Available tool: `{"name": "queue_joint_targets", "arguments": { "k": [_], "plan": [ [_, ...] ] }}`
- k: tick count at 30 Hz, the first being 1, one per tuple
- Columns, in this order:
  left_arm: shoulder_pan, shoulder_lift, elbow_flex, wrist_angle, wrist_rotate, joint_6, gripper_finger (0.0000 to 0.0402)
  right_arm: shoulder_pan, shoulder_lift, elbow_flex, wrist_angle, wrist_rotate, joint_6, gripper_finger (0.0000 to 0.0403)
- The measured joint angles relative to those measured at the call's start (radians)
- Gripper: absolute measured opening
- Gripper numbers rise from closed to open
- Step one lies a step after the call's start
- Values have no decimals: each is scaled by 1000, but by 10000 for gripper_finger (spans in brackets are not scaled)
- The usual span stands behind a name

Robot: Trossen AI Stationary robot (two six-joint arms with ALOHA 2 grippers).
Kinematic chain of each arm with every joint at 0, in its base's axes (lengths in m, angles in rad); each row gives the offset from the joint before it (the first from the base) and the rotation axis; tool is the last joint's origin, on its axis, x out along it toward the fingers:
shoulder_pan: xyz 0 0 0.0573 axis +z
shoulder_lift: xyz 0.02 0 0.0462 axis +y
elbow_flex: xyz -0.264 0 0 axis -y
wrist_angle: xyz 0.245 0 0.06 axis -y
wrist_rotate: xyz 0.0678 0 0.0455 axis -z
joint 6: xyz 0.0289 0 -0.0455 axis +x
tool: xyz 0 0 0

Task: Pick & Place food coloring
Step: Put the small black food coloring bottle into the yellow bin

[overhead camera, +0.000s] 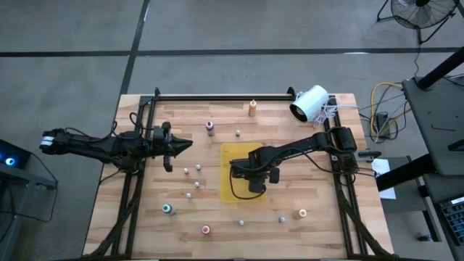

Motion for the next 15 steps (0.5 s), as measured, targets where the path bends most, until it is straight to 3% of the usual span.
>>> {"name": "queue_joint_targets", "arguments": {
  "k": [15],
  "plan": [
    [0, 0, 0, 0, 0, 0, 0, -1, 0, -2, 4, -2, 34, 59]
  ]
}}
